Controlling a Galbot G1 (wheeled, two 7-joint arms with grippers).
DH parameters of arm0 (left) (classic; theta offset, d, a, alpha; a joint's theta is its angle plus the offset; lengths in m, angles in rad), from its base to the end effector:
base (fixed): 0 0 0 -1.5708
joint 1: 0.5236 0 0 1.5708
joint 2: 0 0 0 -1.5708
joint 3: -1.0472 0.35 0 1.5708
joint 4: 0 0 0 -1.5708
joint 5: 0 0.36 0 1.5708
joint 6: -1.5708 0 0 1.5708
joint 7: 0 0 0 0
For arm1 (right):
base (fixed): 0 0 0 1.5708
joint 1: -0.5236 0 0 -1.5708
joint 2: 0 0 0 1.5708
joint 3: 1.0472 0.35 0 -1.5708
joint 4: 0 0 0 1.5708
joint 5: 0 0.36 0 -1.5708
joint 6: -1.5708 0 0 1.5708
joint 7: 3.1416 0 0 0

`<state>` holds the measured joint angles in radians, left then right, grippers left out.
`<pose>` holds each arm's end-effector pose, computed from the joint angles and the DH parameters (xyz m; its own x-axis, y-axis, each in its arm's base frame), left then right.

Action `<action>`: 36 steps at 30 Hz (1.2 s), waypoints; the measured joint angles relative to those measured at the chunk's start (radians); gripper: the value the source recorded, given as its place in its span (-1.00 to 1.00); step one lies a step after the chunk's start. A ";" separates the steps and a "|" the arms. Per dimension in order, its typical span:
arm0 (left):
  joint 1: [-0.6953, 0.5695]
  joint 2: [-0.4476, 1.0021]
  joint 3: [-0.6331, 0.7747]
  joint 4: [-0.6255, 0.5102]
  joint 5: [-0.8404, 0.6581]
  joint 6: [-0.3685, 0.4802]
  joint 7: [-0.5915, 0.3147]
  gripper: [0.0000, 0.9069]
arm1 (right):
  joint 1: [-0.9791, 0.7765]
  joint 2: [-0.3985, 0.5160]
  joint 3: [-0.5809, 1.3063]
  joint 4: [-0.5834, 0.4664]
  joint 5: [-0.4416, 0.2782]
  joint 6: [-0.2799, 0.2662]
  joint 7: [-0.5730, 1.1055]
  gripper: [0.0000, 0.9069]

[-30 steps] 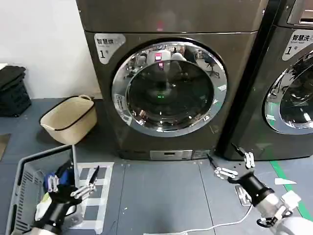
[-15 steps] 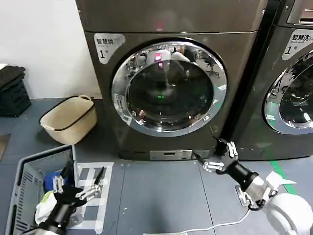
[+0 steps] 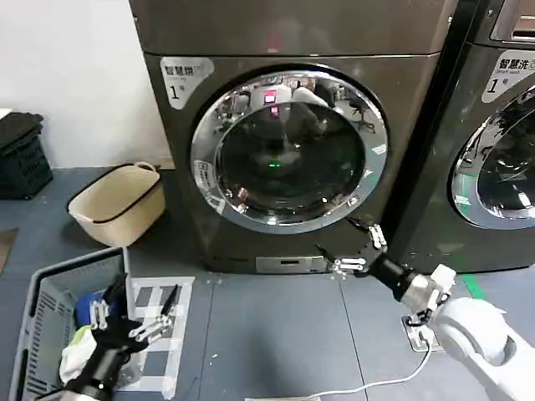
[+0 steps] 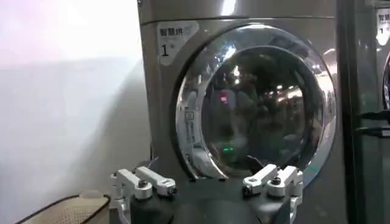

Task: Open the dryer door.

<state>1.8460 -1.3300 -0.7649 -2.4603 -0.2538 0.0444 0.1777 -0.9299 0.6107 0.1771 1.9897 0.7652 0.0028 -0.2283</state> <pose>0.1139 0.0694 -0.1964 -0.9761 0.2108 -0.0525 0.2051 0.9738 0.0979 0.3316 -0.1027 -0.1706 -0.7216 -0.6911 -0.0411 -0.6738 0.7147 -0.1876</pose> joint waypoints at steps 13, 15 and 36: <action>0.002 -0.002 -0.001 -0.002 0.000 0.001 0.000 1.00 | 0.189 0.031 -0.180 -0.078 0.030 0.003 -0.005 1.00; 0.002 -0.002 -0.001 -0.002 0.000 0.001 0.001 1.00 | 0.219 0.038 -0.207 -0.089 0.036 0.003 -0.005 1.00; 0.000 -0.001 0.000 -0.003 0.002 0.003 0.003 1.00 | 0.491 0.117 -0.441 -0.253 0.069 0.012 -0.086 1.00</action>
<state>1.8461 -1.3314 -0.7651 -2.4632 -0.2515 0.0470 0.1807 -0.4387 0.7282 -0.2635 1.7372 0.8343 0.0150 -0.3145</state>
